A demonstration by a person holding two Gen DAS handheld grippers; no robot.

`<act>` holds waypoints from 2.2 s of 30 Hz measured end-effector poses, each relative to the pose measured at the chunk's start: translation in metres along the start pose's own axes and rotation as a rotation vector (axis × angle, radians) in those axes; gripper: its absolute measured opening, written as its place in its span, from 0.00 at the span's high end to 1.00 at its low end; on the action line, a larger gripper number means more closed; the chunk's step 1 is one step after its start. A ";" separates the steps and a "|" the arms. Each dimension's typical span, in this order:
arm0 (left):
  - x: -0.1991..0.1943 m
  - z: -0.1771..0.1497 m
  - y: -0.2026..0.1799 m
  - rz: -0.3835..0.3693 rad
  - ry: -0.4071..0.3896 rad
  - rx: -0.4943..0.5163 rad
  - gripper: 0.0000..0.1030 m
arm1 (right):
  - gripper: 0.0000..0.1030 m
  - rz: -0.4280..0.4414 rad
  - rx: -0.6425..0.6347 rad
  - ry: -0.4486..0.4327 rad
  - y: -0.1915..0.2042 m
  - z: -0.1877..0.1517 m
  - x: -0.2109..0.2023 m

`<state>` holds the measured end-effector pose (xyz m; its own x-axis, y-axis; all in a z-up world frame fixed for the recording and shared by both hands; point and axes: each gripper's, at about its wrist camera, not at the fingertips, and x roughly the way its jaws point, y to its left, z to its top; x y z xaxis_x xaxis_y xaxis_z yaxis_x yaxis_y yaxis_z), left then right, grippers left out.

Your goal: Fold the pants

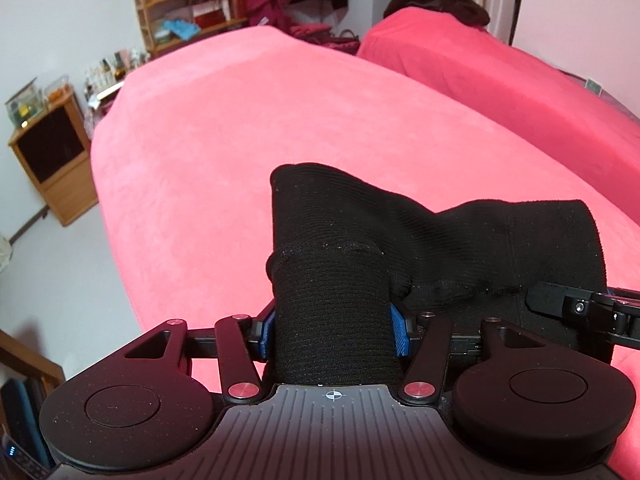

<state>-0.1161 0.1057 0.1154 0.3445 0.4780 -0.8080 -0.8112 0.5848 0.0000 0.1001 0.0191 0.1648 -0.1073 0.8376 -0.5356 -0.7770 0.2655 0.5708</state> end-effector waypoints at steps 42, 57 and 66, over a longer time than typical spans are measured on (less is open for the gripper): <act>-0.025 -0.056 0.009 0.036 0.089 -0.014 0.00 | 0.18 -0.309 -0.145 0.080 0.031 -0.069 -0.005; -0.033 -0.071 -0.008 0.065 0.127 0.023 0.00 | 0.17 -0.317 -0.240 0.148 0.049 -0.091 -0.018; -0.030 -0.071 -0.011 0.056 0.138 0.035 0.00 | 0.17 -0.328 -0.249 0.164 0.048 -0.095 -0.018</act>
<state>-0.1510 0.0384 0.0975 0.2286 0.4170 -0.8797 -0.8096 0.5832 0.0661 0.0054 -0.0288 0.1427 0.0881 0.6360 -0.7666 -0.9101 0.3642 0.1975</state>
